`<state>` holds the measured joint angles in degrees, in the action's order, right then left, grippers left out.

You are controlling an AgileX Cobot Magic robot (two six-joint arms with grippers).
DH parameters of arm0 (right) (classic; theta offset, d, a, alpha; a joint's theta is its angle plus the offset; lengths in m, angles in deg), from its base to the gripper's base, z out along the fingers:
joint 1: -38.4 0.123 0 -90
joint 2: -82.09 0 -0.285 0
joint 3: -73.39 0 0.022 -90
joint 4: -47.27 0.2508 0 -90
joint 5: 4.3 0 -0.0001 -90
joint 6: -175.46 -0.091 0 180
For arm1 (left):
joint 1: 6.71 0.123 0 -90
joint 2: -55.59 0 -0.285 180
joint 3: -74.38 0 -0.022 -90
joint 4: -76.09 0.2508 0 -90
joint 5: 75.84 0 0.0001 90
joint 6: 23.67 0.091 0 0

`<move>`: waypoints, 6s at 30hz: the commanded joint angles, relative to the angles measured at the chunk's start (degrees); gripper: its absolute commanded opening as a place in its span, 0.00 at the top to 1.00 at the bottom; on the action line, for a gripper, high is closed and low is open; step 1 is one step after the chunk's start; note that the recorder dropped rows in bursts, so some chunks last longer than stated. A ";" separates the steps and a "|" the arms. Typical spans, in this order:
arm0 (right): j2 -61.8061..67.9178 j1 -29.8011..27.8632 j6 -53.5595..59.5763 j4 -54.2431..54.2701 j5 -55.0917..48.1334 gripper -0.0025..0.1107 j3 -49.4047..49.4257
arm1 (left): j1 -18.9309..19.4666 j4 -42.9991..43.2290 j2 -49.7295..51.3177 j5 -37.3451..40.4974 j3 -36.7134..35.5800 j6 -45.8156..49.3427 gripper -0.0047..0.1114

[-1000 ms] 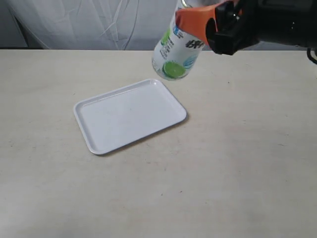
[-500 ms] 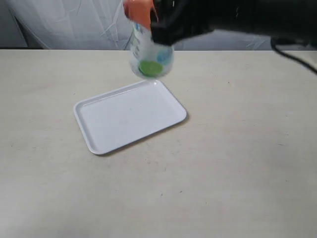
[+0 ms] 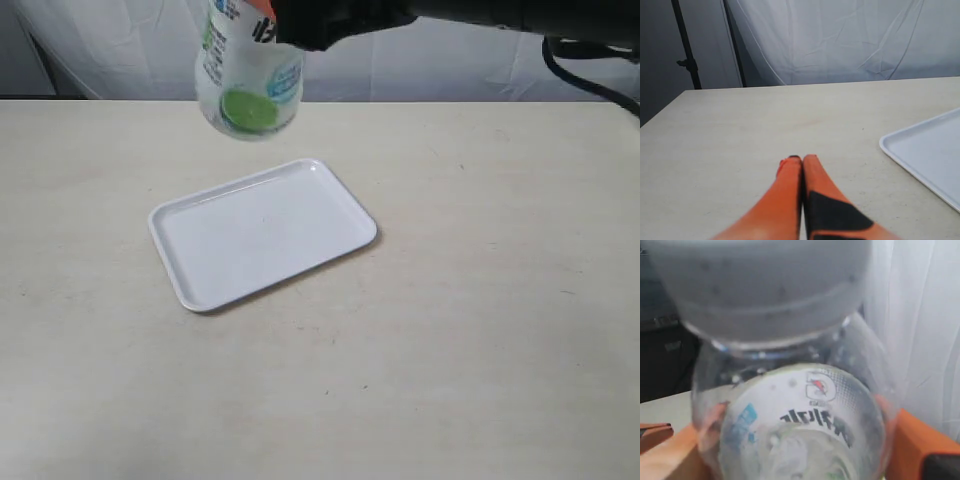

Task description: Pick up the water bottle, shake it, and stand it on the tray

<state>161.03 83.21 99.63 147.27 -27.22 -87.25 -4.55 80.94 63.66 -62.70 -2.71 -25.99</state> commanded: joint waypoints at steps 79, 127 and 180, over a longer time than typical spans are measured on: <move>13.67 2.67 -9.68 -0.06 22.09 0.99 3.71 | 0.01 0.19 -0.29 -0.26 -0.13 -0.22 0.96; 45.99 2.57 -6.49 -0.06 15.43 0.98 -21.93 | 0.01 0.19 -0.29 -0.26 -0.13 -0.22 0.96; -21.50 2.92 -7.47 -0.06 43.61 0.95 21.05 | 0.01 0.19 -0.29 -0.26 -0.13 -0.22 0.96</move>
<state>140.00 85.97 92.29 147.31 16.89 -66.56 -4.55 80.94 63.66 -62.70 -2.71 -25.99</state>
